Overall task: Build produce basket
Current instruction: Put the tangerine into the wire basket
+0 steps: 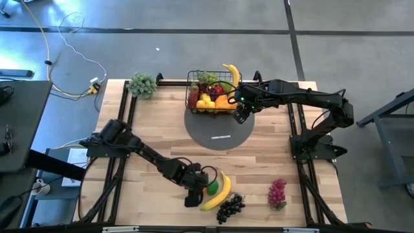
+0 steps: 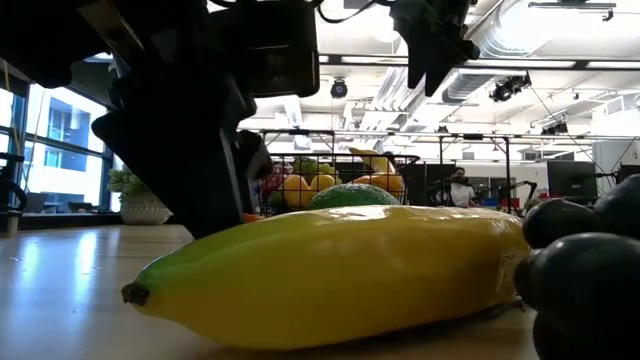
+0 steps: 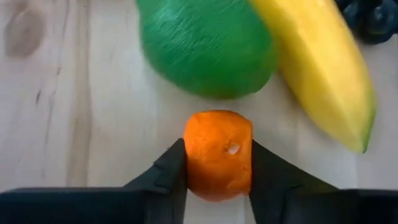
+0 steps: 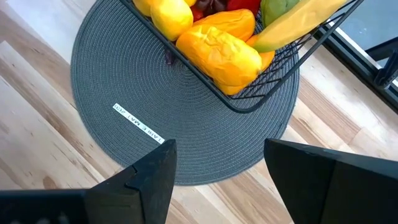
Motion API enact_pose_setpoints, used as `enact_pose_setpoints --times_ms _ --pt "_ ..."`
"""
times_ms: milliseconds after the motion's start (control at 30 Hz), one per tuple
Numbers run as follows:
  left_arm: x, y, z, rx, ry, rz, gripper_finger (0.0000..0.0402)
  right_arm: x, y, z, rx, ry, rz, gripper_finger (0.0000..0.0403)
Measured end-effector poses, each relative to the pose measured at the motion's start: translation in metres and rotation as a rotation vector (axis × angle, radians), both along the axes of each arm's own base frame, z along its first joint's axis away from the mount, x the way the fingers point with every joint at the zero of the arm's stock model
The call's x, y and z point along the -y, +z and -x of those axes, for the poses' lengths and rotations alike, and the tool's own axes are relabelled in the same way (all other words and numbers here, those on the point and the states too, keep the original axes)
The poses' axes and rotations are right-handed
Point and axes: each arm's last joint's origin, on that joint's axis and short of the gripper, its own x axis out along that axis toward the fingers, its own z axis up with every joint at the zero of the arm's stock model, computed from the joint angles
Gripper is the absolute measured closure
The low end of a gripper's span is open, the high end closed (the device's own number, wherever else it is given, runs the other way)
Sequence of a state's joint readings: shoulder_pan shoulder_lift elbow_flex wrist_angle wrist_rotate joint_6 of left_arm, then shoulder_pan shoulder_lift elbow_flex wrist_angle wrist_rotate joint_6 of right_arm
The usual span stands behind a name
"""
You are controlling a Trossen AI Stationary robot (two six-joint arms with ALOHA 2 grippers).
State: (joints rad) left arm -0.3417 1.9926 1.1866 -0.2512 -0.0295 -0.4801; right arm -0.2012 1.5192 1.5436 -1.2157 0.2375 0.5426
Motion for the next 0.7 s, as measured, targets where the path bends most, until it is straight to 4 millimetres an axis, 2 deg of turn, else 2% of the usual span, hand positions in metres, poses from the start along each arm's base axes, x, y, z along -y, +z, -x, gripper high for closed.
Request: enact_pose_setpoints --times_ms 200,433,567,700 --pt "-0.016 0.012 0.008 -0.059 0.041 -0.062 0.0297 0.000 0.000 0.000 0.000 -0.003 0.000 0.0178" --pt "-0.043 0.042 0.015 -0.058 0.083 -0.105 0.0296 0.000 0.000 0.001 -0.008 -0.001 -0.002 0.0178" --pt "-0.065 0.064 0.017 -0.009 0.114 -0.128 0.0293 0.000 0.000 0.001 -0.011 -0.001 -0.002 0.0178" --pt "-0.098 0.085 0.020 0.037 0.168 -0.158 0.0294 0.001 0.000 0.002 -0.016 -0.025 0.011 0.0178"
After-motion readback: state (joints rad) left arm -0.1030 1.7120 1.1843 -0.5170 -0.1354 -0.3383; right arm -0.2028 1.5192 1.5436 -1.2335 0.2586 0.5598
